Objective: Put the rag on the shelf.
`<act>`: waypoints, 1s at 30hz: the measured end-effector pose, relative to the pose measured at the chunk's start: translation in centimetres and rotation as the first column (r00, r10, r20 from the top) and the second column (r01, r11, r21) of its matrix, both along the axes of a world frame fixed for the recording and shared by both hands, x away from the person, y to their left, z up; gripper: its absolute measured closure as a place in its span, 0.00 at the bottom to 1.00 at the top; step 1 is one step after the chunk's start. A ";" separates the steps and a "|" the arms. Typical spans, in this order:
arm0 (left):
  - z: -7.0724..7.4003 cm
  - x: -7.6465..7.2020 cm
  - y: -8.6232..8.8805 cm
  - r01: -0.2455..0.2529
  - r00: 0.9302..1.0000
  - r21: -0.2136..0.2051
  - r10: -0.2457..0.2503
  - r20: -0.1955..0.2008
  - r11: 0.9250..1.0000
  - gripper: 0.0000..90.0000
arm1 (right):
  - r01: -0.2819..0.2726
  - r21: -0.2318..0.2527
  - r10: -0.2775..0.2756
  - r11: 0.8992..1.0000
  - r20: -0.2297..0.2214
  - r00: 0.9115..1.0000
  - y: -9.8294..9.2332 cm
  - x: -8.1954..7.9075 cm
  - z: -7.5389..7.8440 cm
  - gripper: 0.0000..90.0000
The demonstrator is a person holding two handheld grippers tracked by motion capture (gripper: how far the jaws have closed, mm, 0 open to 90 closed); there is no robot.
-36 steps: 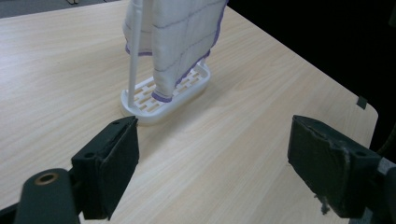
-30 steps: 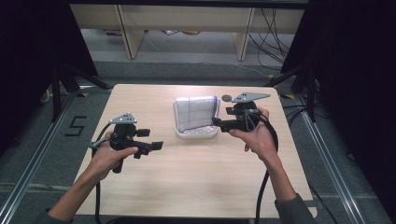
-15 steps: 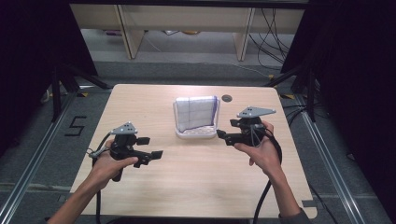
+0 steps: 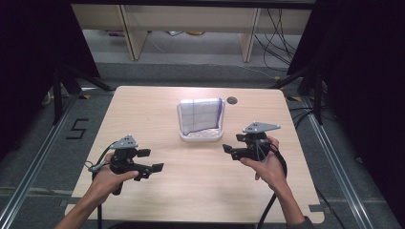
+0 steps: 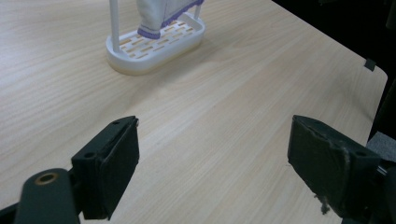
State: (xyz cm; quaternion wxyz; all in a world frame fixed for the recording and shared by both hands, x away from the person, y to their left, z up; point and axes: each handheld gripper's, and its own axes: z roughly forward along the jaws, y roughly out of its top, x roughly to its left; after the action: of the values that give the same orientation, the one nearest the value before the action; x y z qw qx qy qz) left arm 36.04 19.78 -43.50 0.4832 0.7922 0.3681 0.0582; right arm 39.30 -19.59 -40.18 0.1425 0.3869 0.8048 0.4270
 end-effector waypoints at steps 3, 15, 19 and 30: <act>-0.2 -0.5 0.2 0.012 1.000 0.017 -0.012 0.001 1.000 0.18 | 0.000 -0.008 0.000 1.000 -0.011 1.000 0.3 -0.3 -0.7 0.36; -2.1 -2.1 0.7 -0.003 1.000 0.030 0.004 -0.006 1.000 0.18 | -0.019 -0.005 0.019 1.000 -0.014 1.000 1.1 -2.4 -2.9 0.36; -2.6 -2.4 0.9 -0.003 1.000 0.019 0.003 -0.017 1.000 0.18 | -0.036 -0.022 0.036 0.999 -0.003 0.999 1.3 -2.7 -3.6 0.36; -3.7 -4.0 0.8 0.019 1.000 0.056 -0.019 -0.003 0.998 0.18 | -0.039 -0.014 0.038 0.999 -0.038 0.999 1.0 -4.0 -5.2 0.35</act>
State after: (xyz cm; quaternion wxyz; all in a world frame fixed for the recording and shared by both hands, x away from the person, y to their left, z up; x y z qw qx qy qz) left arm 32.03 20.59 -47.19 0.4609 0.8090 0.3594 0.0632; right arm 35.34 -18.61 -45.36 0.1219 0.3782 0.8177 0.4165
